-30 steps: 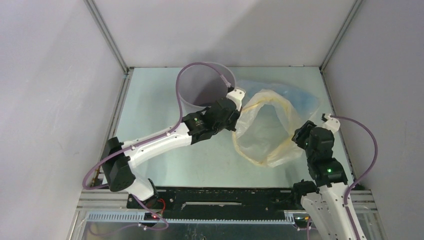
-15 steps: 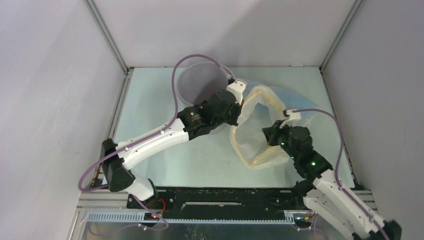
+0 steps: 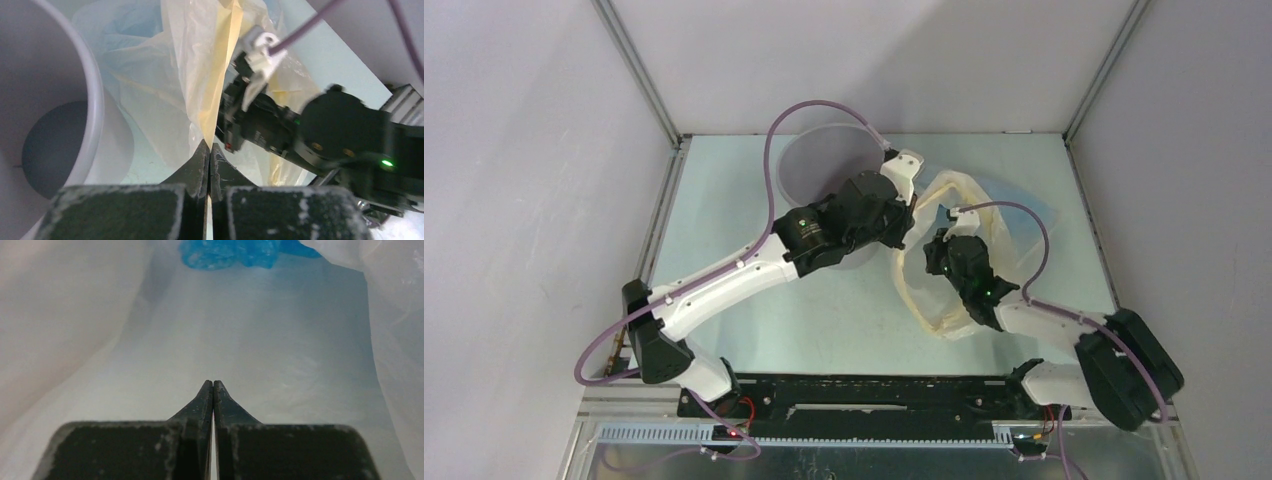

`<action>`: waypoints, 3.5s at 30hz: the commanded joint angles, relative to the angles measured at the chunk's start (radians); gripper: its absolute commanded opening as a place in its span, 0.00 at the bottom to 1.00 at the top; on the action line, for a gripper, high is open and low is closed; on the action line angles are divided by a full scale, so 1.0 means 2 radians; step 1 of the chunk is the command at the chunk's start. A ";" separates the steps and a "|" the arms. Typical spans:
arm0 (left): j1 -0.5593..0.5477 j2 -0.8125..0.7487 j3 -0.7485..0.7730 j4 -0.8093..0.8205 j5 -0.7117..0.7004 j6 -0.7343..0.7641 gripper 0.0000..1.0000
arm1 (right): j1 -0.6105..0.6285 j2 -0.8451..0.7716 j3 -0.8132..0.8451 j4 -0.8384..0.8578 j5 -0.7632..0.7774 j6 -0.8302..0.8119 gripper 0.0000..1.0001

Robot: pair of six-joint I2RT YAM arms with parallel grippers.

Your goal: Put the trash bags into the trash bin

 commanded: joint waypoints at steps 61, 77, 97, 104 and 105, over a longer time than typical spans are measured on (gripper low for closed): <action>-0.096 -0.123 -0.099 -0.037 0.021 -0.050 0.00 | -0.135 0.348 0.143 0.267 -0.004 0.431 0.51; -0.096 -0.087 -0.133 -0.012 -0.069 -0.051 0.00 | -0.122 0.161 -0.014 0.238 -0.027 0.429 0.00; -0.059 -0.037 -0.100 -0.040 -0.119 -0.073 0.00 | -0.050 -0.231 -0.059 -0.096 0.035 0.366 0.00; -0.042 0.012 -0.059 -0.035 -0.114 -0.063 0.00 | -0.061 -0.378 0.019 -0.278 0.067 0.264 0.00; -0.043 0.024 -0.050 -0.034 -0.110 -0.061 0.00 | -0.065 -0.385 0.045 -0.294 0.068 0.250 0.00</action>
